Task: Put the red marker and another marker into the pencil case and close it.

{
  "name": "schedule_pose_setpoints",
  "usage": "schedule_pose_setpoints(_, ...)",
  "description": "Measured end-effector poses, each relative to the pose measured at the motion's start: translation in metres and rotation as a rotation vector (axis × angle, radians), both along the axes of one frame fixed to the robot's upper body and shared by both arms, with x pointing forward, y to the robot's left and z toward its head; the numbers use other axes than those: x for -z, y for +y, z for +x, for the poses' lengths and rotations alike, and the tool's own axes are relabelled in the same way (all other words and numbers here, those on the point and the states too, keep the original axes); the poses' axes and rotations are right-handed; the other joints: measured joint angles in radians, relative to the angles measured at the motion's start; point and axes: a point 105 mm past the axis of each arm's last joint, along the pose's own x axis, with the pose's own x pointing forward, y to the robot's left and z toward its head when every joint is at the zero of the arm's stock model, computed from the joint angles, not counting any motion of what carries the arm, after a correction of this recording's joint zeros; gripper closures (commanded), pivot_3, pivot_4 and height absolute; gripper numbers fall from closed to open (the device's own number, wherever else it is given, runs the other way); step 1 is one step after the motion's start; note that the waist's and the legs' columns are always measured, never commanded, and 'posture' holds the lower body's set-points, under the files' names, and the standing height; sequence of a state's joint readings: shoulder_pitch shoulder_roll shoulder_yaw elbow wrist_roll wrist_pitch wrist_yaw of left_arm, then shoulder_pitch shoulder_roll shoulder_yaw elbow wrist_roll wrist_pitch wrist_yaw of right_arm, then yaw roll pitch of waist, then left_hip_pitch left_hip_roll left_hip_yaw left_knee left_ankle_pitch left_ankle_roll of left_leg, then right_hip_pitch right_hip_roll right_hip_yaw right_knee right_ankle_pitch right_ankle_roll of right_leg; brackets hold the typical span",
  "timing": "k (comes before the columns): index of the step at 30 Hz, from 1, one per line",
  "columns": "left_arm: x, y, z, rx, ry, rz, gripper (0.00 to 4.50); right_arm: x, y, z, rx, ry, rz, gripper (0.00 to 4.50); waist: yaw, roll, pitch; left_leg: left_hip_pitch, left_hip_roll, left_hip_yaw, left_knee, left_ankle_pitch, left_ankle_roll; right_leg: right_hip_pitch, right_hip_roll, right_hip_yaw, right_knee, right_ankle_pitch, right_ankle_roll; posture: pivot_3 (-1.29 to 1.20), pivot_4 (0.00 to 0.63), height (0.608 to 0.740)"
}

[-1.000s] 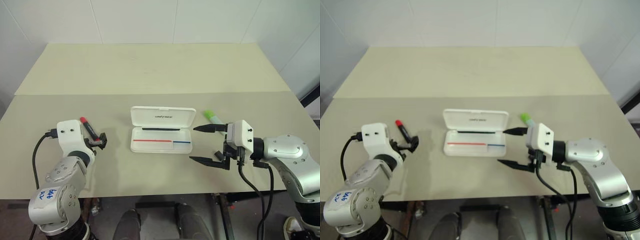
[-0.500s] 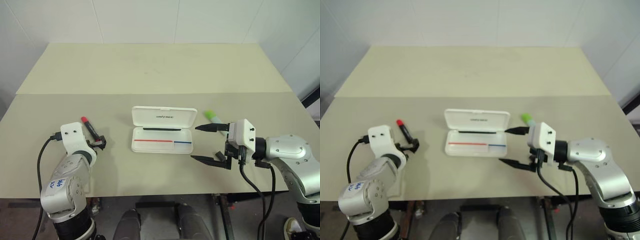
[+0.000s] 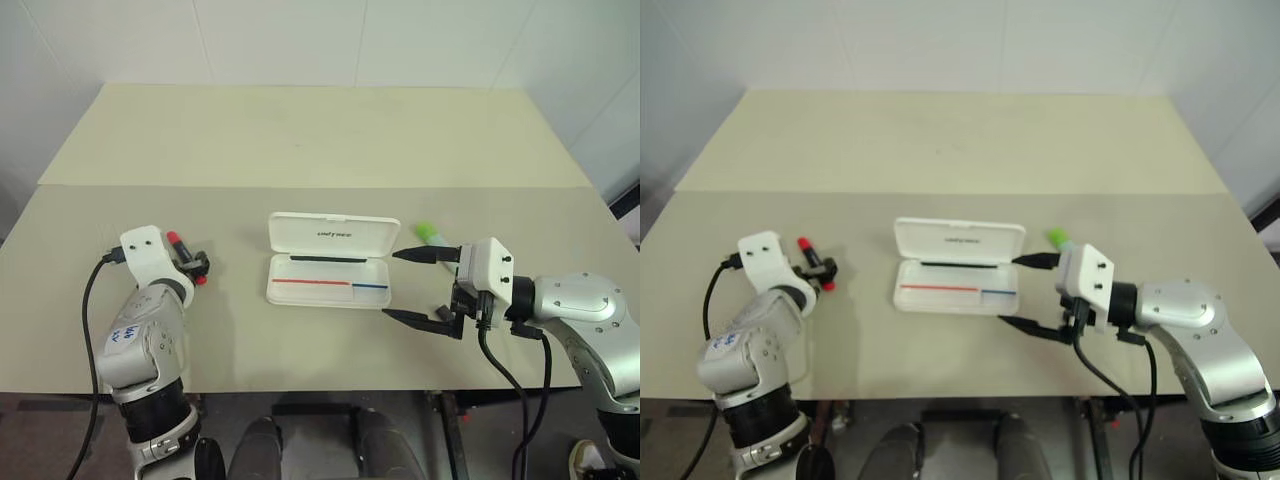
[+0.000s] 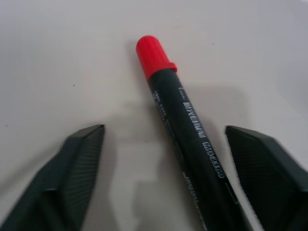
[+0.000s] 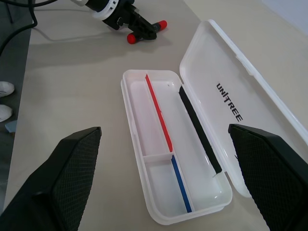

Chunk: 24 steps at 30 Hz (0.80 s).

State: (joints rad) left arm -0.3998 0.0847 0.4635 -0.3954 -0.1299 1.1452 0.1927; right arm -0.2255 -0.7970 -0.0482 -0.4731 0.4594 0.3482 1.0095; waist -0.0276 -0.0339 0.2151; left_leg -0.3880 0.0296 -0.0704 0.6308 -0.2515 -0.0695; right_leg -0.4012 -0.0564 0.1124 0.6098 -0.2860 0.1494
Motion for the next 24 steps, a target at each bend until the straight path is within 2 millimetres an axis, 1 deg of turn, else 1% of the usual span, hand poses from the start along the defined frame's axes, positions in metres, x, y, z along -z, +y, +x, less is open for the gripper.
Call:
schedule_pose_setpoints(1,0.000,0.000,0.001,0.000,0.002,0.000,1.60,0.000,0.000,0.000,0.001,0.000,0.000,0.00,0.000,0.000,0.000,0.000,0.000,0.000,0.000,0.000,0.000,0.000,0.000,0.000,0.000,0.000,0.000,0.00,0.150,0.740)
schedule_pose_setpoints(2,0.000,0.000,0.001,0.001,0.002,0.000,2.03,0.000,0.000,0.000,0.002,-0.001,0.001,0.00,0.000,0.000,0.000,0.000,0.000,0.000,0.000,0.000,0.000,0.000,0.000,0.000,0.000,0.000,0.000,0.00,0.150,0.740)
schedule_pose_setpoints(7,0.001,-0.001,0.000,-0.001,0.021,-0.002,3.72,-0.001,0.001,0.001,0.008,-0.006,0.009,0.00,0.000,0.000,0.000,0.000,0.000,0.000,0.000,0.000,0.000,0.001,0.000,0.000,0.000,0.000,0.000,0.00,0.150,0.740)
schedule_pose_setpoints(8,0.001,-0.001,-0.001,-0.001,0.023,-0.002,3.89,-0.001,0.001,0.001,0.008,-0.007,0.010,0.00,0.000,0.000,0.000,0.000,0.000,0.000,0.000,0.000,0.000,0.001,0.000,0.000,0.000,0.000,0.000,0.00,0.150,0.740)
schedule_pose_setpoints(15,-0.002,-0.001,-0.005,0.002,0.026,-0.009,3.89,-0.002,0.001,0.002,0.013,-0.010,0.018,0.00,0.000,0.000,0.000,0.000,0.000,0.000,0.000,0.000,0.000,0.001,0.000,0.000,-0.001,0.000,0.000,0.00,0.150,0.740)
schedule_pose_setpoints(17,-0.009,0.001,-0.005,0.015,-0.011,0.001,3.89,-0.002,0.001,0.002,0.014,-0.010,0.019,0.00,-0.001,0.000,0.000,0.000,0.000,0.000,0.000,0.000,0.000,0.001,0.000,0.000,-0.001,0.000,0.000,0.00,0.150,0.740)
schedule_pose_setpoints(19,-0.022,0.008,-0.005,0.033,-0.066,0.047,3.89,-0.001,0.002,0.002,0.015,-0.011,0.020,0.00,-0.003,0.000,0.000,0.000,0.000,0.000,-0.001,0.000,0.000,0.001,0.000,0.000,-0.001,0.000,0.000,0.00,0.150,0.740)
schedule_pose_setpoints(20,-0.029,0.013,-0.008,0.044,-0.091,0.086,3.89,-0.001,0.002,0.002,0.016,-0.012,0.020,0.00,-0.004,0.000,0.000,0.001,0.000,0.000,-0.001,0.000,-0.001,0.001,0.000,0.000,-0.002,0.000,0.000,0.00,0.150,0.740)
schedule_pose_setpoints(22,-0.034,0.020,-0.018,0.078,-0.125,0.165,3.89,-0.001,0.002,0.002,0.014,-0.014,0.023,0.00,-0.008,0.000,0.000,0.001,0.000,0.000,-0.002,-0.001,-0.001,0.001,0.000,0.000,-0.002,-0.001,-0.001,0.00,0.150,0.740)
schedule_pose_setpoints(24,-0.026,0.023,-0.031,0.127,-0.119,0.212,3.89,-0.001,0.003,0.003,0.013,-0.018,0.025,0.00,-0.005,0.000,0.000,0.001,0.000,0.000,-0.002,-0.001,-0.002,0.001,-0.001,0.000,-0.002,-0.001,-0.001,0.00,0.150,0.740)
